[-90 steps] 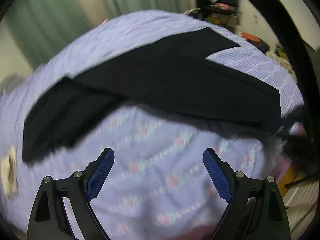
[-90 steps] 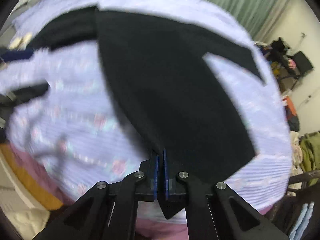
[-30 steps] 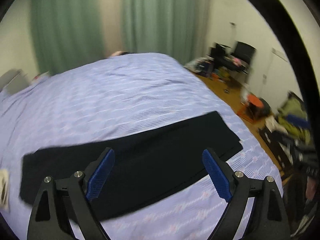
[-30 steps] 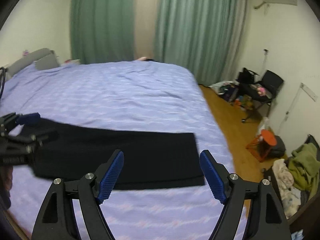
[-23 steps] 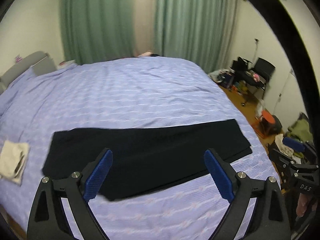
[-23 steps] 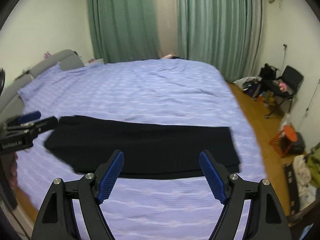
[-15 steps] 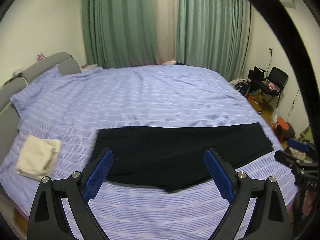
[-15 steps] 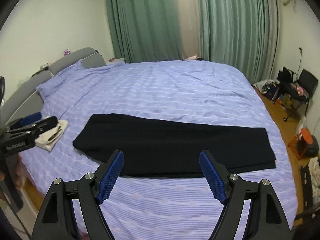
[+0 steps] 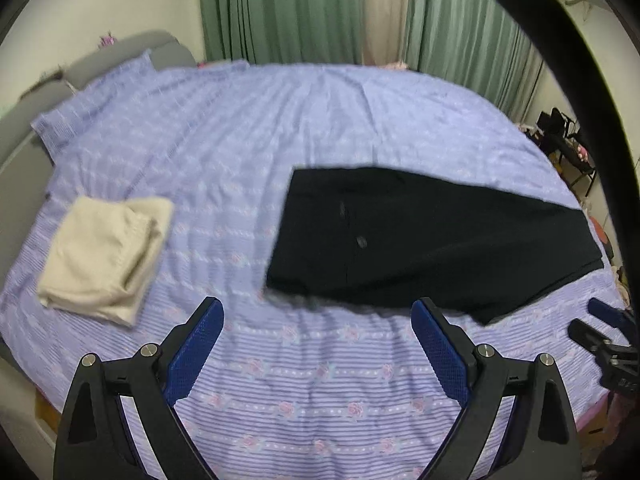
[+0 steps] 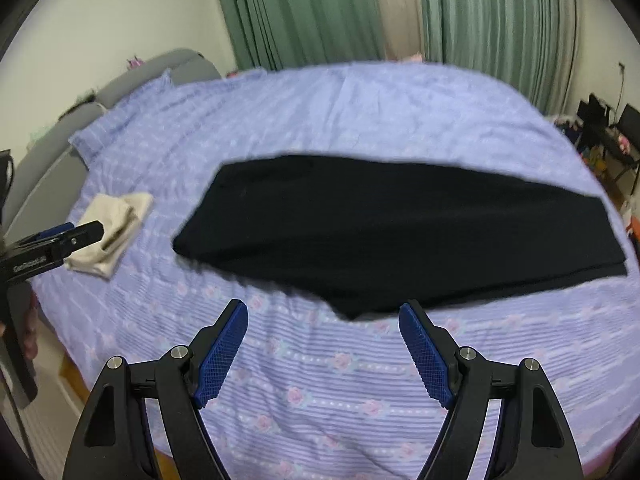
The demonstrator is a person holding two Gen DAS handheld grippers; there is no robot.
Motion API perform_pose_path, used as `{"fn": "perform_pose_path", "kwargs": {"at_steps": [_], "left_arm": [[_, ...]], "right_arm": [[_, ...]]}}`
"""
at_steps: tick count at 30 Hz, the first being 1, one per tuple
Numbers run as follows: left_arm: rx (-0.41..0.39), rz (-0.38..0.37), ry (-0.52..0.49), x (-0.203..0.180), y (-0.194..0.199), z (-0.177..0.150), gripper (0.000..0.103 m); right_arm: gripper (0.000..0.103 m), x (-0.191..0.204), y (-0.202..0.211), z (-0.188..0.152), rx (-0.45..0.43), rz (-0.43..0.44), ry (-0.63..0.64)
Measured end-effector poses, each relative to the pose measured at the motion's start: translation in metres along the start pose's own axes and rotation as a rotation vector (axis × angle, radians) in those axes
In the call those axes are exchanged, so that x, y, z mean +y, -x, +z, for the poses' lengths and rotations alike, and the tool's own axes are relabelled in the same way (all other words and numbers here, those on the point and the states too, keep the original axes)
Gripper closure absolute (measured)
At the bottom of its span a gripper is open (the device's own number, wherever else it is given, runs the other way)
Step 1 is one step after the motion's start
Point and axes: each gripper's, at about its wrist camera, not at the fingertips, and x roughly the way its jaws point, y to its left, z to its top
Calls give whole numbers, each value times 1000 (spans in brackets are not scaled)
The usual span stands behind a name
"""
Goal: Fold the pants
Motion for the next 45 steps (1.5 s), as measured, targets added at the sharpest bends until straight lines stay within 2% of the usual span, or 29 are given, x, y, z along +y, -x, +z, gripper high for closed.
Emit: {"fn": "perform_pose_path", "kwargs": {"at_steps": [6,13,14,15,19,23,26,29,31,32,33,35,38,40,42,45], "left_arm": [[63,-42,11,-26,-59,-27,7],[133,-47,6,-45,-94,-48,7],[140,-46,5,-47,-97,-49,7],[146,-51,8,-48,-98,-49,7],[144,-56,6,-53,-99,-43,7],[135,-50,10,-55,-103,-38,7],[142,-40,5,-56,-108,-38,7],[153,-21,4,-52,-113,-41,7],[161,5,5,-47,-116,-42,7],[164,15,11,-44,-118,-43,7],[167,28,26,-39,-119,-43,7],[169,42,72,-24,-120,-42,7],[172,61,132,2,-127,-38,7],[151,92,170,20,-132,-32,7],[134,106,205,37,-141,-23,7],[106,74,201,50,-160,-8,7]], "right_arm": [[27,-12,-71,-16,48,32,-26],[33,-27,-143,-32,108,81,-47],[38,-29,-152,-32,129,79,-46],[43,-32,-158,-29,136,82,-43],[43,-34,-150,-12,71,84,-38],[42,-27,-142,8,0,89,22],[42,-25,-164,9,60,141,35],[43,-23,-184,-5,134,195,25],[54,-21,-188,-11,137,173,50],[72,-18,-187,-9,144,162,65],[79,-16,-180,-5,137,164,73],[87,-9,-162,-3,109,163,107],[90,5,-160,-15,143,110,240],[91,3,-169,-24,194,94,230],[91,8,-174,-27,203,55,227],[91,16,-179,-24,214,-1,196]]}}
